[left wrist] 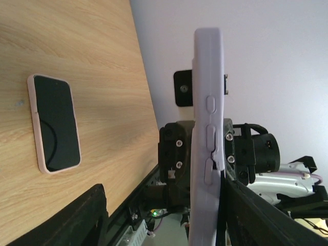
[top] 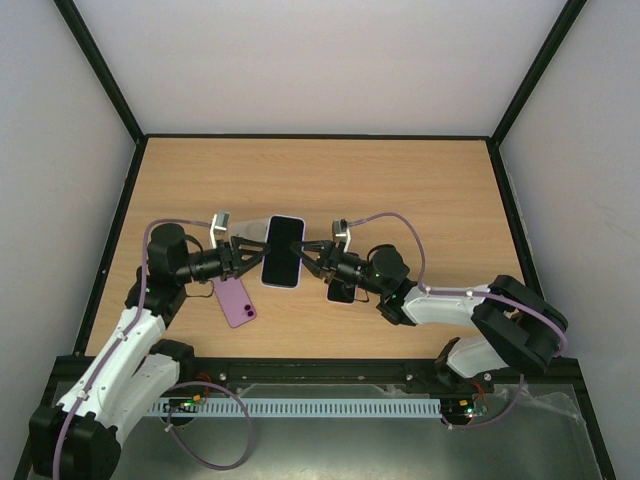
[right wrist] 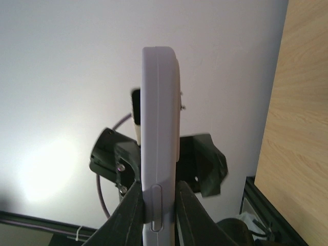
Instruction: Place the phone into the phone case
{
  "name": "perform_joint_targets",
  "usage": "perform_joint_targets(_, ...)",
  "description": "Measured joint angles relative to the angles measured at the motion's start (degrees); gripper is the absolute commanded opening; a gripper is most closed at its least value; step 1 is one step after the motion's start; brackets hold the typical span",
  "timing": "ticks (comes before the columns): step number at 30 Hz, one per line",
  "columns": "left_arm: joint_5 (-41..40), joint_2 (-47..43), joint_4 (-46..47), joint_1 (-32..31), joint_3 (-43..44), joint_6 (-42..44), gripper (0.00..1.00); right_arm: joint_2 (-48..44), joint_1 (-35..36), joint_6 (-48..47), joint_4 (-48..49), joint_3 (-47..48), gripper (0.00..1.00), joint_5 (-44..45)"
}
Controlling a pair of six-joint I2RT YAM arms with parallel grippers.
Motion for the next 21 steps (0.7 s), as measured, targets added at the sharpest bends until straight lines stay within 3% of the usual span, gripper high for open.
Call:
perform_joint_targets(6,1.5,-2.0,4.1,-0.2,-3.9,-3.6,0.52,-0.5,-0.3,0.1,-0.5,-0.9,0.13,2.5)
perform_joint_targets(14,2.8,-2.3,7.3,-1.0,-5.2,-6.3,0.57,-0.5,-0.8,0.4,-1.3,-0.9,0.13,4.5)
perform_joint_targets(16,3.0,-2.2,9.1,-1.7,-6.0,-7.6,0.50,-0.5,-0.9,0.5,-1.3,-0.9,0.13,4.8)
perform_joint_targets(21,2.5,-1.4,12.4,-4.1,-7.2,-10.4,0.14,-0.4,-0.9,0.5,-1.5,-0.9,0.14,5.4)
